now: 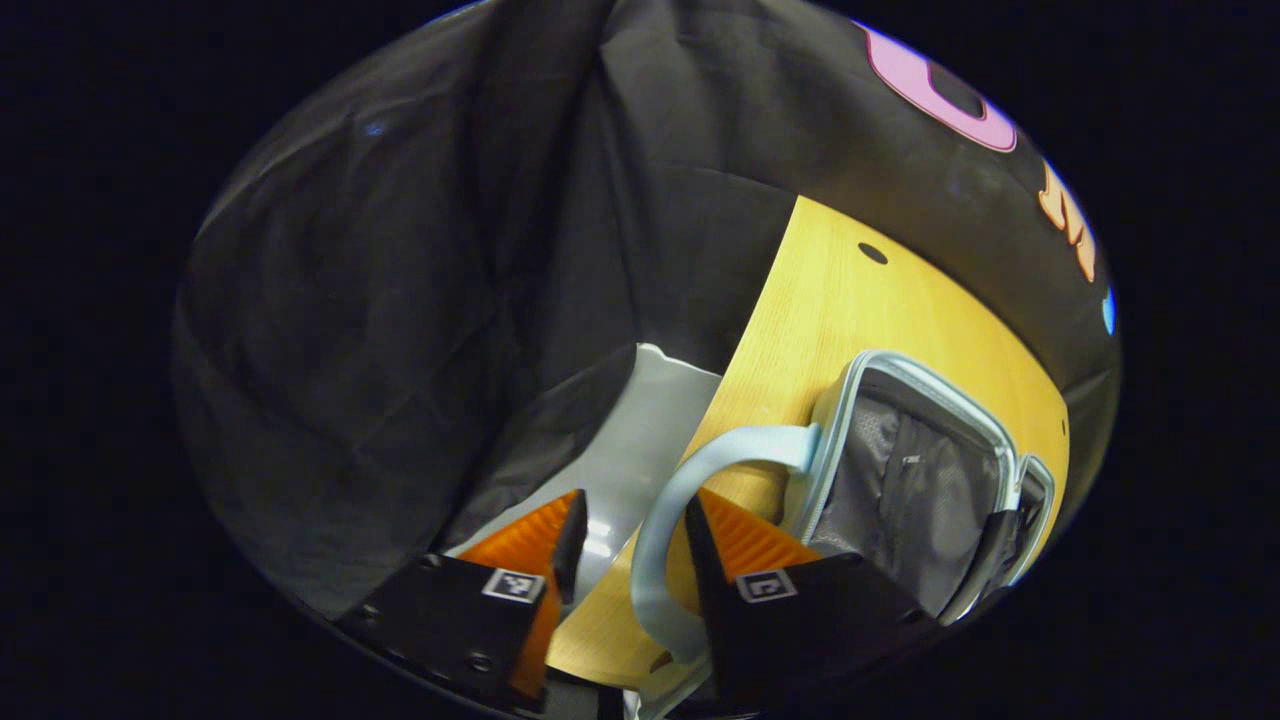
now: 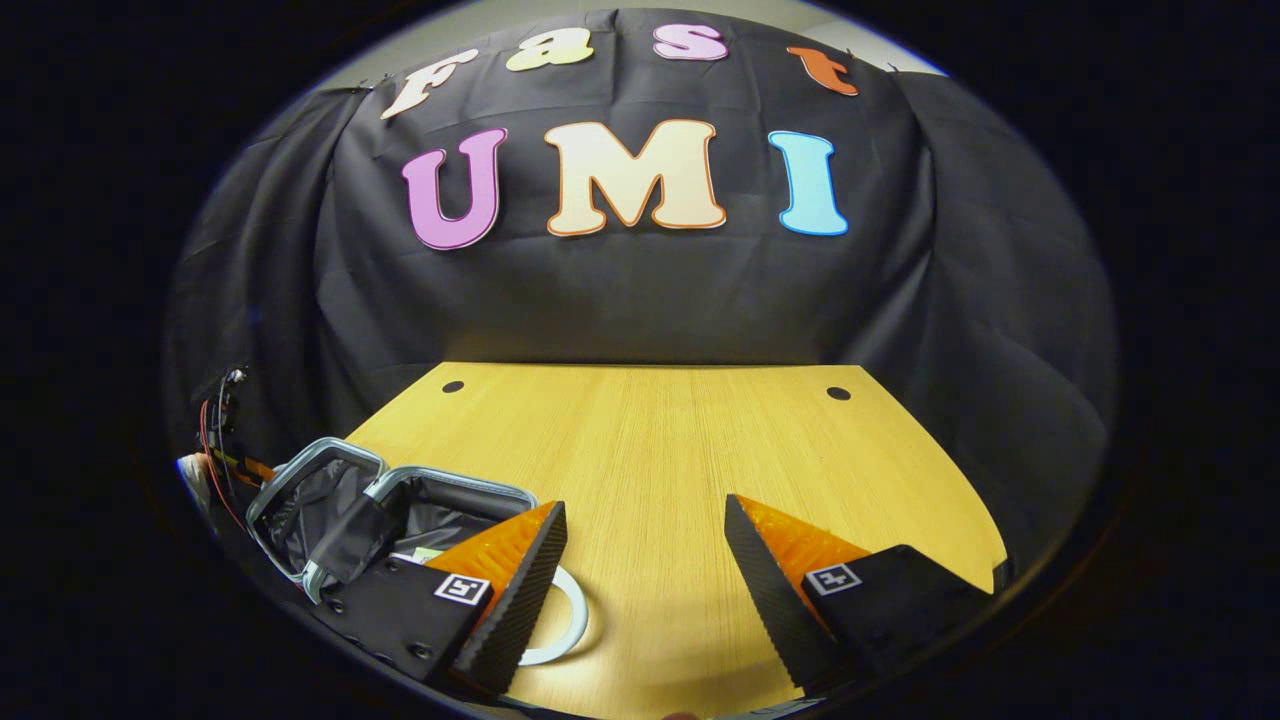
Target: First open the suitcase, pack the skin care products into it, and then close the suitcase.
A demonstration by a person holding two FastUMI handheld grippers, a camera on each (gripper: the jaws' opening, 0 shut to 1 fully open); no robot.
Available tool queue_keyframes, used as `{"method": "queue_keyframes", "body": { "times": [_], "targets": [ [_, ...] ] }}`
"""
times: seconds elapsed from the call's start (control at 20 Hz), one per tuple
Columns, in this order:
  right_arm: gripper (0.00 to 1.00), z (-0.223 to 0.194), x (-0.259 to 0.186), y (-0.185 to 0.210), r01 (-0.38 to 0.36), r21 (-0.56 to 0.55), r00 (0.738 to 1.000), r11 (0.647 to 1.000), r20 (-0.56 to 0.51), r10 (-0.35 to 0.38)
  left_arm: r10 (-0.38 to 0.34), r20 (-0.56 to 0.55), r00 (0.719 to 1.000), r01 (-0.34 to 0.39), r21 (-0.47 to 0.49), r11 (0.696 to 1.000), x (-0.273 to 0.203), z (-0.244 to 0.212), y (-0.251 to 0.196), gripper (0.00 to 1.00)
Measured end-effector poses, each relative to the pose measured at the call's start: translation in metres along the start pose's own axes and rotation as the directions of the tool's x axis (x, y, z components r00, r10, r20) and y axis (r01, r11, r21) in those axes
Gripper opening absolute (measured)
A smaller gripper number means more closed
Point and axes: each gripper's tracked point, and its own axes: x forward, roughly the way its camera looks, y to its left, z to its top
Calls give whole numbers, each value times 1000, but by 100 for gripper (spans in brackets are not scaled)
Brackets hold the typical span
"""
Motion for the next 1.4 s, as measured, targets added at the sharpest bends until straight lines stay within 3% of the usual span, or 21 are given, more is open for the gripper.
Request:
{"method": "queue_keyframes", "body": {
  "times": [0.1, 0.15, 0.25, 0.4, 0.65, 0.7, 0.9, 1.15, 1.4],
  "targets": [
    [98, 3, -4, -5, 3, -7, 1000, 1000, 13, -3, -6, -14, 1000, 7, 15, 1000, 4, -5, -12, 34],
    [98, 2, -5, -9, 7, -11, 1000, 1000, 16, -7, 10, -19, 1000, -9, 42, 999, 2, -5, -13, 14],
    [98, 3, -7, -16, 15, -4, 1000, 1000, 26, -15, 49, -4, 999, -48, 109, 993, -12, 1, -11, 4],
    [99, 6, -10, -24, 12, 25, 999, 1000, 43, -13, 99, 43, 994, -105, 165, 981, -28, 11, -18, 4],
    [98, 0, -14, -33, -16, 53, 998, 998, 63, 13, 57, 147, 987, -84, 183, 979, -76, 35, -27, 1],
    [94, 1, -17, -34, -25, 45, 996, 999, 81, 22, 50, 176, 983, -84, 193, 978, -85, 38, -33, 1],
    [98, -4, -28, -45, -76, -5, 993, 997, 94, 76, 62, 262, 963, -121, 216, 969, -141, 46, -57, 1],
    [99, -7, -39, -78, -126, 3, 988, 992, 91, 125, 50, 343, 938, -139, 241, 960, -200, 48, -105, 0],
    [98, -13, -42, -109, -138, 20, 987, 990, 81, 136, -16, 401, 916, -118, 306, 945, -237, 43, -167, 0]
  ]
}}
